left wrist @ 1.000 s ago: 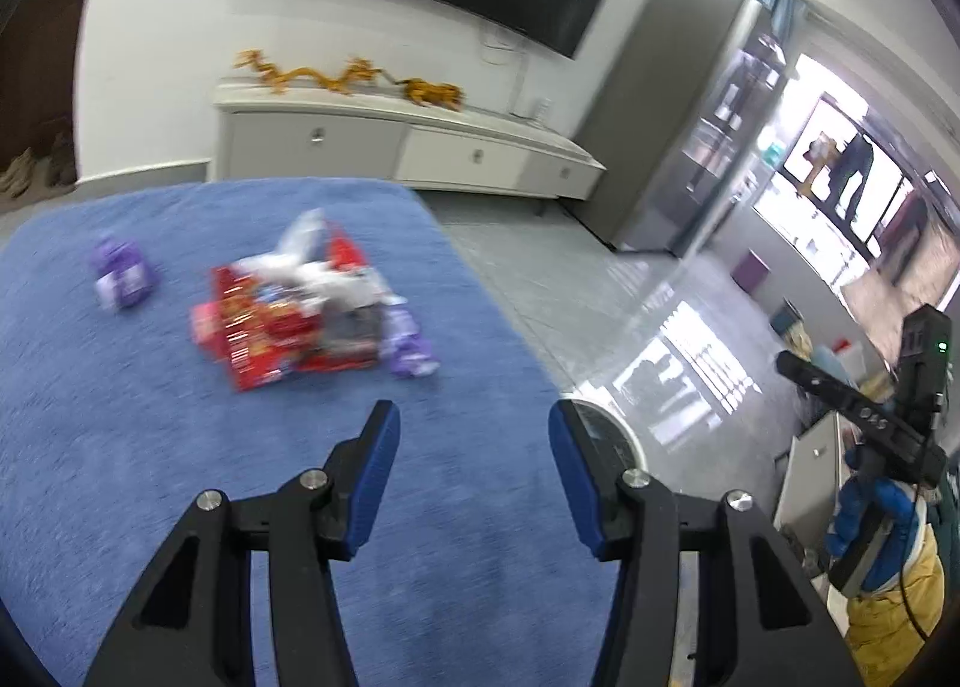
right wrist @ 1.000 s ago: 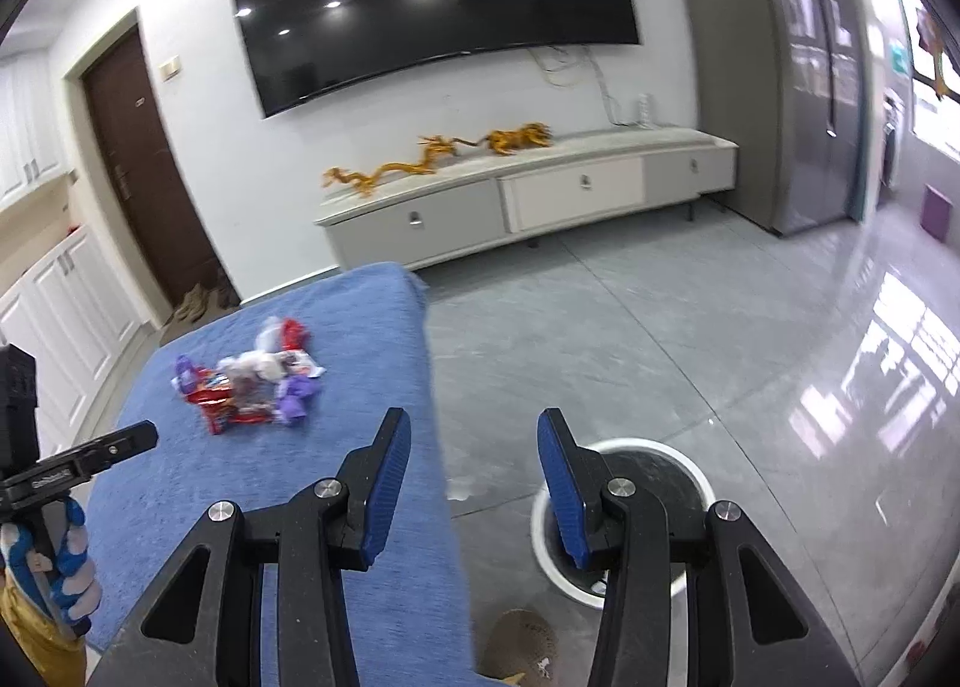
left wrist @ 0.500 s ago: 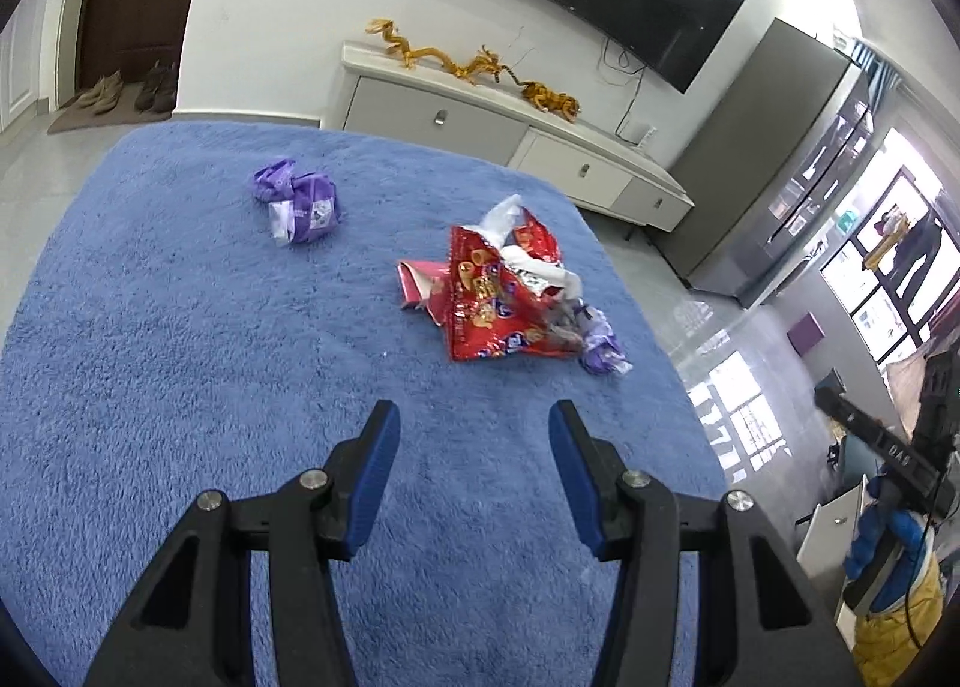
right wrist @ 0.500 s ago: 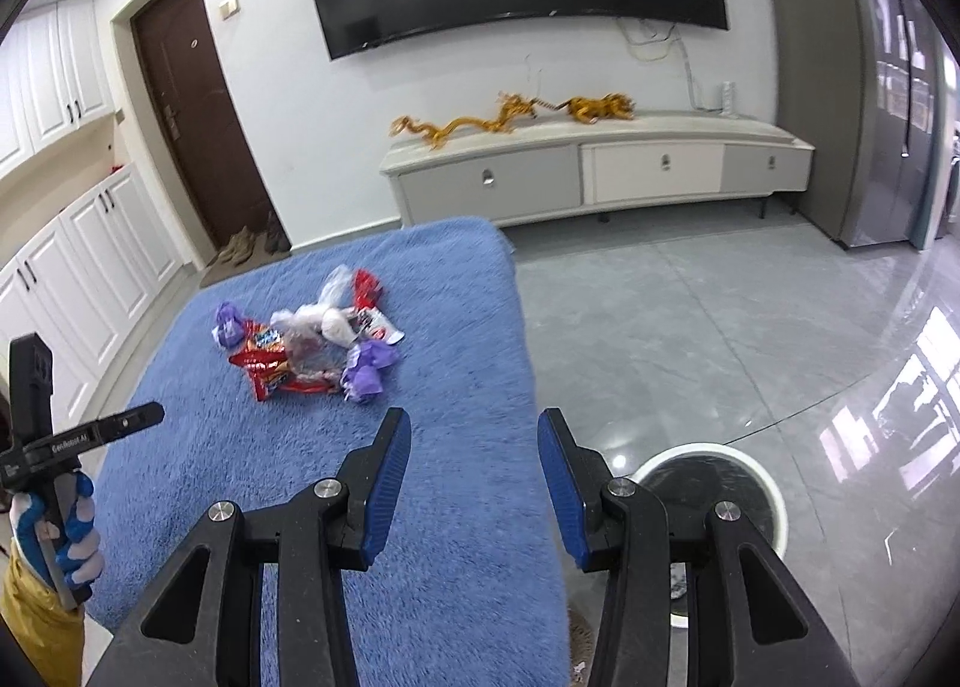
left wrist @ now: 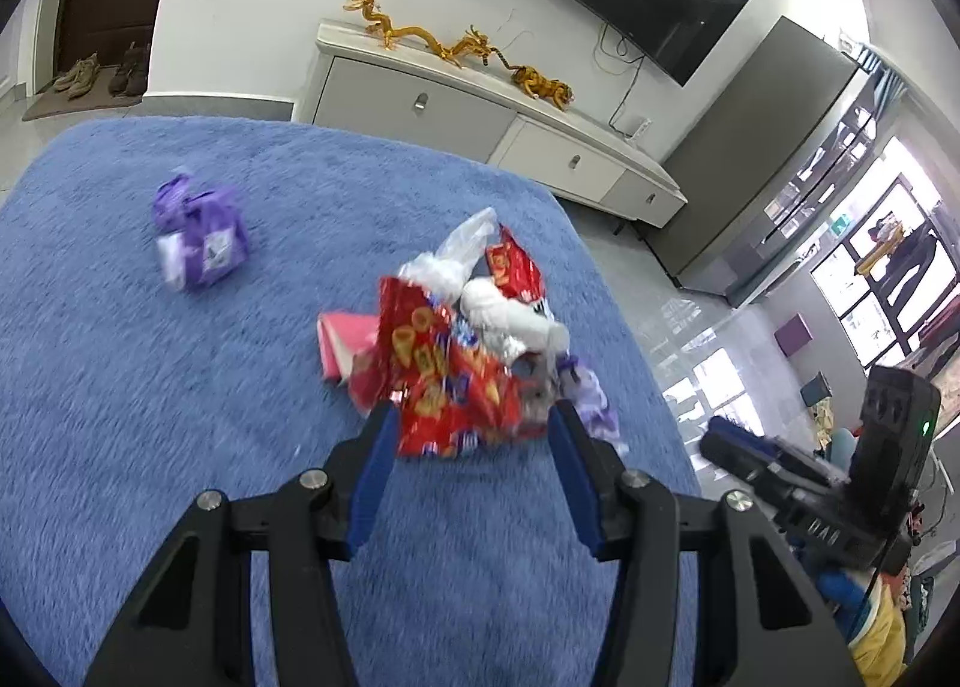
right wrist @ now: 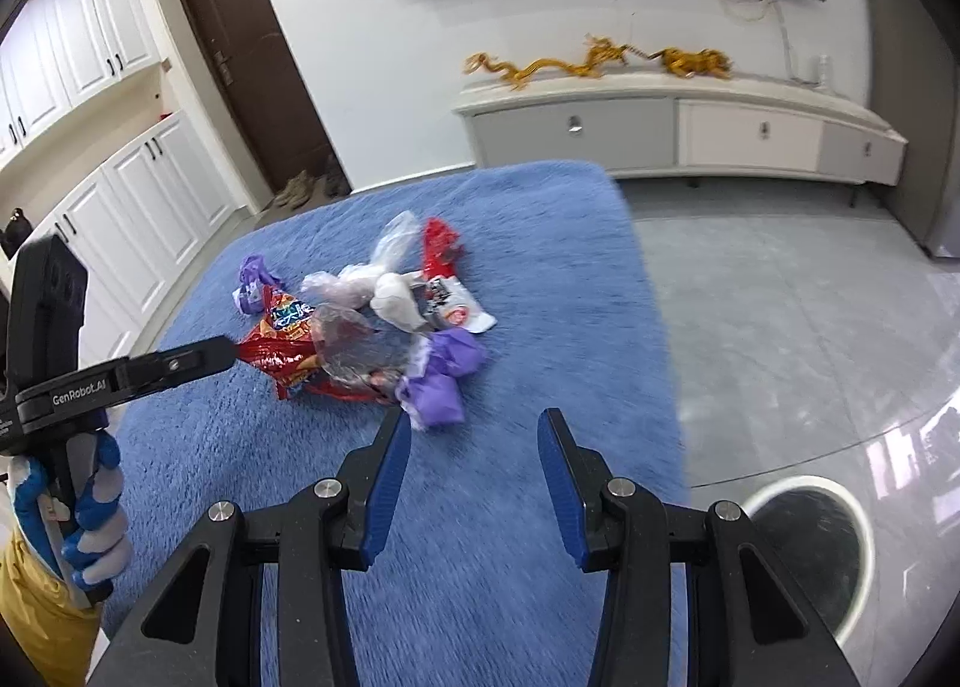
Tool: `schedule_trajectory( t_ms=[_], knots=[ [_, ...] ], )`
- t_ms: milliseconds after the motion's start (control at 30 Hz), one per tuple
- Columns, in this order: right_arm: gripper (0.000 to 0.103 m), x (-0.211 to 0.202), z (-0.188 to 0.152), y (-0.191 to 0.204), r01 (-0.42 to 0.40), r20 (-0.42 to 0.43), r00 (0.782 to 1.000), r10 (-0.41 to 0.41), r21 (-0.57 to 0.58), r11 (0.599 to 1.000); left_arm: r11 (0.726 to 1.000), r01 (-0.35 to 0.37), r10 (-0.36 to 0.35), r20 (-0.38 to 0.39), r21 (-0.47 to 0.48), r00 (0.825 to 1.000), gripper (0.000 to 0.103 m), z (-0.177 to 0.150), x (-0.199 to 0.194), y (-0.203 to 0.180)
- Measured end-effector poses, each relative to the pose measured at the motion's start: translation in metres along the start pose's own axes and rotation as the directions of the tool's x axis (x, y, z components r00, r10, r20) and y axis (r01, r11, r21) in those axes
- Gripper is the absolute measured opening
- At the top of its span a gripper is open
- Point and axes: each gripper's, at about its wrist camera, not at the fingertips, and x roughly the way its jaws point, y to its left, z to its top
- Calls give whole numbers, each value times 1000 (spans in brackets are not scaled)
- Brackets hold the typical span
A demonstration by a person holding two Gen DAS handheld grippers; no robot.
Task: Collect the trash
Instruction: 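Grasp the red chip bag with the left gripper while the right grasps the purple wrapper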
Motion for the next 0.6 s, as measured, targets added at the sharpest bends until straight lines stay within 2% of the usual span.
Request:
schedule_trajectory(
  t_ms=[267,433,500,567,600],
  knots=[
    [42,50,12,3,-89,-36,995,90,32,996,998,-15,14,-20,-58,1000,49,18,35,7],
    [42,69,15,-4,-110,-56,992,115,83,990,998,-36,33,-42,-51,999,39,11,50,6],
    [41,74,12,-8,-116,-67,990,123,99,988,998,-37,34,-55,-52,998,31,6,54,7],
    [36,75,8,-10,-129,-72,988,136,99,987,998,-37,34,-55,-54,998,25,0,55,6],
    [29,73,6,-9,-147,-69,986,154,94,985,998,-38,35,-55,-51,998,23,-2,54,5]
  ],
)
